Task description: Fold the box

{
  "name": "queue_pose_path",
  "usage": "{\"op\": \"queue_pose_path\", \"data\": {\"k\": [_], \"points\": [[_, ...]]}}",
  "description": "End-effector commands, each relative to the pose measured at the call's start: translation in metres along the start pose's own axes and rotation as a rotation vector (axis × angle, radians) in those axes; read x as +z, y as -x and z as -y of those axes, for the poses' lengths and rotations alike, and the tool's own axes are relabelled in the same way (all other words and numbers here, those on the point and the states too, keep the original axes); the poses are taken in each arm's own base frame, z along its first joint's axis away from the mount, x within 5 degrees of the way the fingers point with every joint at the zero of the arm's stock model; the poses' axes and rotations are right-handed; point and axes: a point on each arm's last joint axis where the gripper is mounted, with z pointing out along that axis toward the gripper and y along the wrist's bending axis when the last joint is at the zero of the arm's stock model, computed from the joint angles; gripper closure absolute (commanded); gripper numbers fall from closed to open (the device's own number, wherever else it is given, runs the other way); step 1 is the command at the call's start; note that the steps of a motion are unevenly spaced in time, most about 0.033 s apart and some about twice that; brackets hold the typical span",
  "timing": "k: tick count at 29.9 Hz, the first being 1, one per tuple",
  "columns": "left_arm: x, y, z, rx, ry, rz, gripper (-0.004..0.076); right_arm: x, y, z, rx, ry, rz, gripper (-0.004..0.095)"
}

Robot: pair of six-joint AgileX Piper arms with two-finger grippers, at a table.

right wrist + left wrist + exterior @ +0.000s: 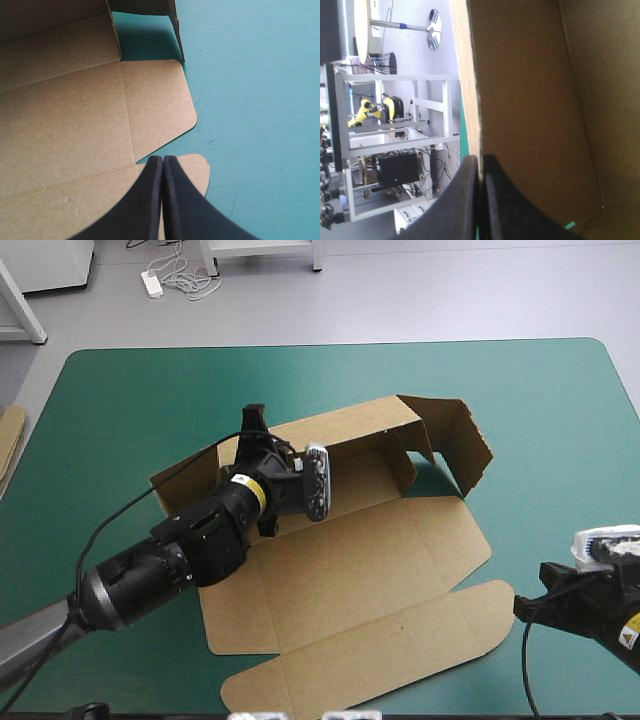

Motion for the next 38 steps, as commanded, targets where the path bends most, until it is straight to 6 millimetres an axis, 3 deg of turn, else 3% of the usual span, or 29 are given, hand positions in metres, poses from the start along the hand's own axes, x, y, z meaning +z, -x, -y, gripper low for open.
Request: {"op": "queue_pose_path", "data": {"k": [1, 8, 15, 24, 29, 33, 38], "points": [[-0.014, 0.003, 0.003, 0.092, 0.092, 0.07, 0.0733, 0.002, 0.033, -0.008, -0.021, 0.014, 0.055, 0.0907], [-0.001, -0.004, 0.039, 0.175, 0.076, 0.023, 0.0733, 0.02, 0.09, -0.022, -0.055, 0.014, 0.048, 0.0907], [0.001, -0.008, 0.042, 0.203, 0.096, -0.008, 0.0733, 0.043, 0.152, -0.037, -0.103, 0.011, 0.041, 0.0908], [0.001, -0.008, 0.042, 0.199, 0.098, -0.012, 0.0733, 0.091, 0.219, -0.053, -0.146, 0.001, -0.009, 0.0908], [0.001, -0.008, 0.042, 0.199, 0.1, -0.012, 0.0733, 0.128, 0.238, -0.058, -0.148, -0.011, -0.084, 0.0908], [0.001, -0.008, 0.035, 0.252, 0.167, -0.024, 0.0732, 0.163, 0.244, -0.06, -0.151, -0.019, -0.136, 0.0908], [0.0, -0.007, 0.031, 0.229, 0.211, -0.011, 0.0732, 0.191, 0.248, -0.06, -0.157, -0.036, -0.148, 0.0908]]}}
